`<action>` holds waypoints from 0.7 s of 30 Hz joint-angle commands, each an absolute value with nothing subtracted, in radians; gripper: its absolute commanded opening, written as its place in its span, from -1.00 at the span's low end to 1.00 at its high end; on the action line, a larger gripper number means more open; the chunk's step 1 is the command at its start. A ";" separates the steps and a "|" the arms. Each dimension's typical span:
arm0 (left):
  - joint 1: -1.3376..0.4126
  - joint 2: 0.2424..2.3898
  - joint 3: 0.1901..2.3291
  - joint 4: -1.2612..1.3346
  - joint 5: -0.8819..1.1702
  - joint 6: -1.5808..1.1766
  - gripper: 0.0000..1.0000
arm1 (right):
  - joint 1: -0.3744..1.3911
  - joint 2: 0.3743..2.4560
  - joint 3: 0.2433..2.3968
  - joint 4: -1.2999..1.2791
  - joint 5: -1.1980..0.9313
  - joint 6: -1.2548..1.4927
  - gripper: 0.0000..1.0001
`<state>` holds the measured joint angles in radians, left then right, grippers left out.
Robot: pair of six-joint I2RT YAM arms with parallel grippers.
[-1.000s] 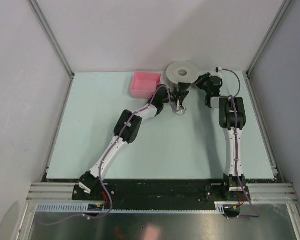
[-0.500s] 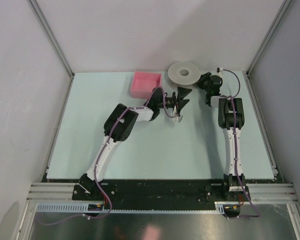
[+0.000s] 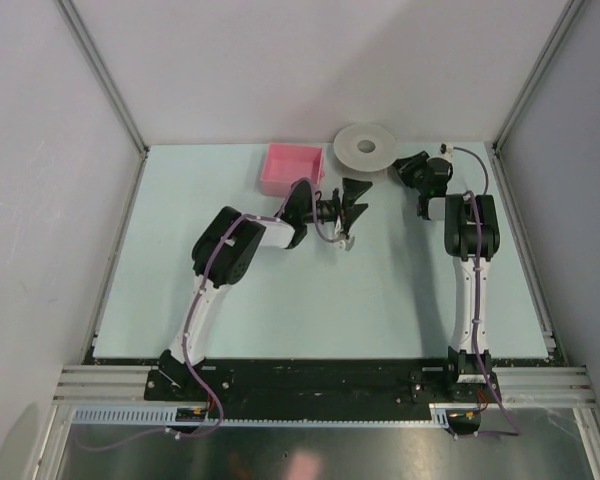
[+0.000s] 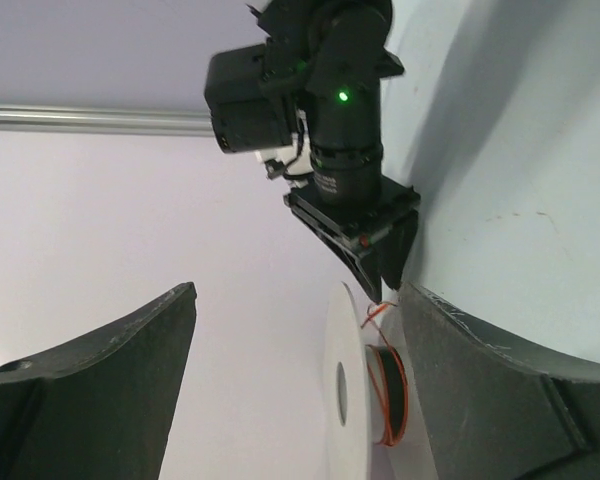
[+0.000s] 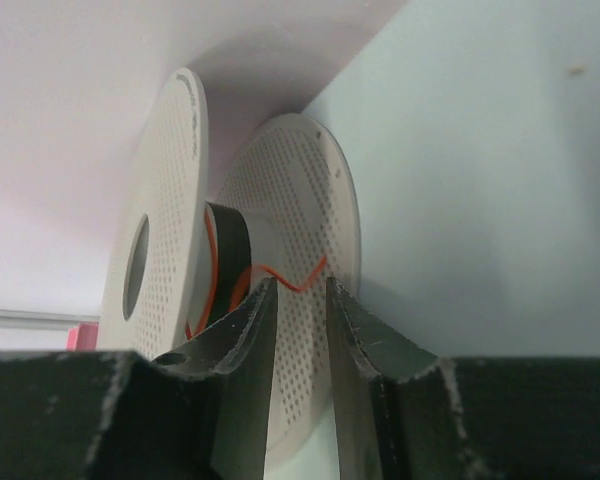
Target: Wrap the cables
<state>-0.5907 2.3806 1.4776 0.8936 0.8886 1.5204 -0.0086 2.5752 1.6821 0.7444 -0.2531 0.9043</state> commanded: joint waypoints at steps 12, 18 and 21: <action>-0.564 2.181 1.217 0.986 0.960 1.543 0.80 | -0.065 2.297 1.419 0.601 -0.275 0.761 -0.31; -0.560 2.049 1.061 0.986 0.902 1.437 0.97 | -0.077 2.149 1.317 0.539 -0.353 0.670 0.07; -0.552 1.946 0.966 0.986 0.846 1.398 0.99 | -0.084 2.050 1.271 0.487 -0.399 0.598 0.39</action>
<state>-0.5632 2.1105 1.0504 0.8963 0.8921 1.4731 -0.0727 2.2116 1.3079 0.5358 -0.3233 0.7158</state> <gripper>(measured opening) 0.990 0.613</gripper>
